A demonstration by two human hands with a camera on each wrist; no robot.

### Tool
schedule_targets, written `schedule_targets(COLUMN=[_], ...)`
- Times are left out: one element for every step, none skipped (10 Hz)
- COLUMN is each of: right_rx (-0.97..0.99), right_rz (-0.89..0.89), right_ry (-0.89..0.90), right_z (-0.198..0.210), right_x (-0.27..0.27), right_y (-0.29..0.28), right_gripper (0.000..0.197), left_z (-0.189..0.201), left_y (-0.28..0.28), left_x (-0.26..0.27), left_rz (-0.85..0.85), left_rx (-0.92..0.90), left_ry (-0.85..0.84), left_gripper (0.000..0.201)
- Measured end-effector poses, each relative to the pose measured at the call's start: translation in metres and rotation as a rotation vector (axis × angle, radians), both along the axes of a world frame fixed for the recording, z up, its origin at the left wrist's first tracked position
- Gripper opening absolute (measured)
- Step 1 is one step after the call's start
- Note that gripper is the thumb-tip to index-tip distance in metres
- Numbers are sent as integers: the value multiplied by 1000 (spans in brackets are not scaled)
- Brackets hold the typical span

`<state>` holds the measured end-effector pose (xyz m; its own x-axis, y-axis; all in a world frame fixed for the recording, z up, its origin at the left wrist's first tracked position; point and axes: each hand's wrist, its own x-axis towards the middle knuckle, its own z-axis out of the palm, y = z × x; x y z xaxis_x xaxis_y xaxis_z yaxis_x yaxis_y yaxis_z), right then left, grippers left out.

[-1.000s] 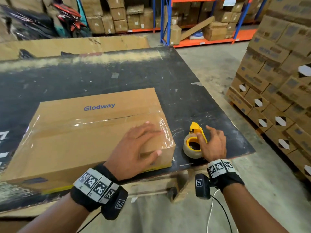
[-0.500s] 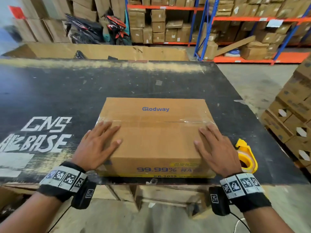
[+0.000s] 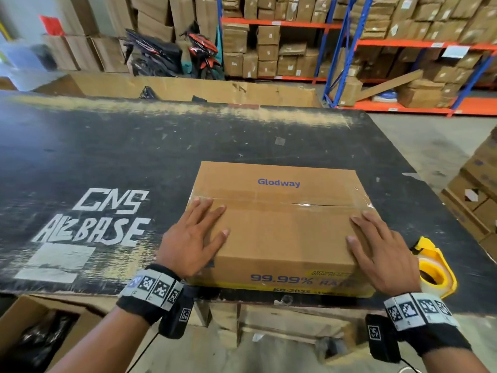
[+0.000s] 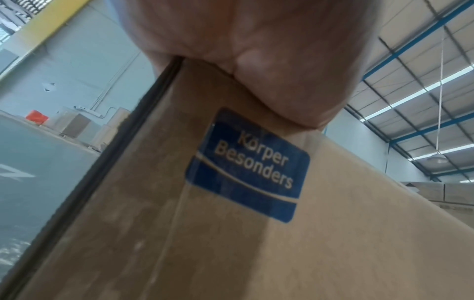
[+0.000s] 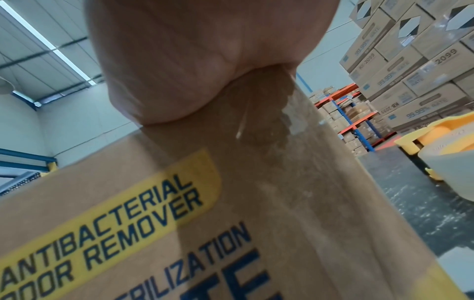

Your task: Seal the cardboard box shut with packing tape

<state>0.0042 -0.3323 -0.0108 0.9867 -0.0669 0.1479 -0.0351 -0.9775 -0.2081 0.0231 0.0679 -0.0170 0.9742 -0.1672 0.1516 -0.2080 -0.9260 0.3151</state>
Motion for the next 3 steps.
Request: schedule_targets(right_rx=[-10,1,33], right_rz=[-11,-8,12], right_ry=[-3,23,29], right_z=[1,3,7], right_x=[-4,-3,-8], right_y=[2,4,3], right_gripper=[58,62,67], left_z=[-1,-3,0], left_y=[1,3,10], left_x=[-1,0,-4], left_rz=[-11,-27,-53], left_rx=[-6,-59,-268], left_ry=[-4,-35,-71], left_gripper=[66,63,55])
